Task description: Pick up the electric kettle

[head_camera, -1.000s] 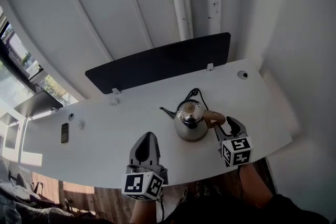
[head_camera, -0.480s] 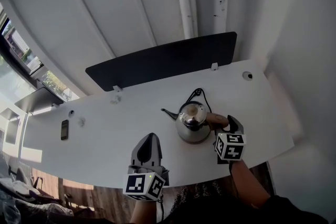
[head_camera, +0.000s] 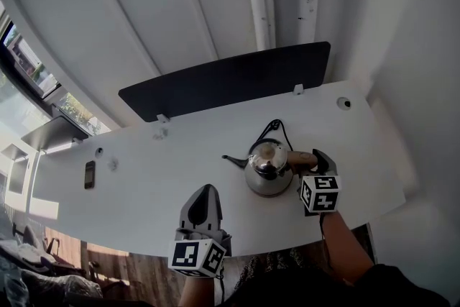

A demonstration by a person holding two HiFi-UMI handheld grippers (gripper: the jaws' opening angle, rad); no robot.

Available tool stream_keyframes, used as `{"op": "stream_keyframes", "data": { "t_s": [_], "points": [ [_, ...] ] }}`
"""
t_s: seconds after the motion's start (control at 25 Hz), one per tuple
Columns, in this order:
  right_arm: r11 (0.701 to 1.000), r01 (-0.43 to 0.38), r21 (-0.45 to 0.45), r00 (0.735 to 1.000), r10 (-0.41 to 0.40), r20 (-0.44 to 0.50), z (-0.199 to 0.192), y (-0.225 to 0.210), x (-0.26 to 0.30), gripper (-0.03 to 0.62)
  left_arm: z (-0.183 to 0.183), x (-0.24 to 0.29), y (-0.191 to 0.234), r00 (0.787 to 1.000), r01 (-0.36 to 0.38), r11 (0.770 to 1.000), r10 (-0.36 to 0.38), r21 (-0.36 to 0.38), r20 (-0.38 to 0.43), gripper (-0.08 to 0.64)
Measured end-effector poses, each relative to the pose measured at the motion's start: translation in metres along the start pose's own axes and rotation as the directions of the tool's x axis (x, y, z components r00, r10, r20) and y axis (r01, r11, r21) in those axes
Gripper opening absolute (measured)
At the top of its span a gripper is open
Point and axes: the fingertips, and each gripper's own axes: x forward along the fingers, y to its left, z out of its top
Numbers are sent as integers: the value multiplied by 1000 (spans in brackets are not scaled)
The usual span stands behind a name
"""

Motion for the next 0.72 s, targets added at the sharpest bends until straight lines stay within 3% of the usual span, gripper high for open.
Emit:
{"op": "stream_keyframes", "data": {
  "t_s": [0.72],
  "points": [
    [999, -4, 41, 1000, 4, 2, 1, 0, 8, 118, -3, -7, 8, 999, -41, 999, 41, 1, -11, -9]
  ]
}}
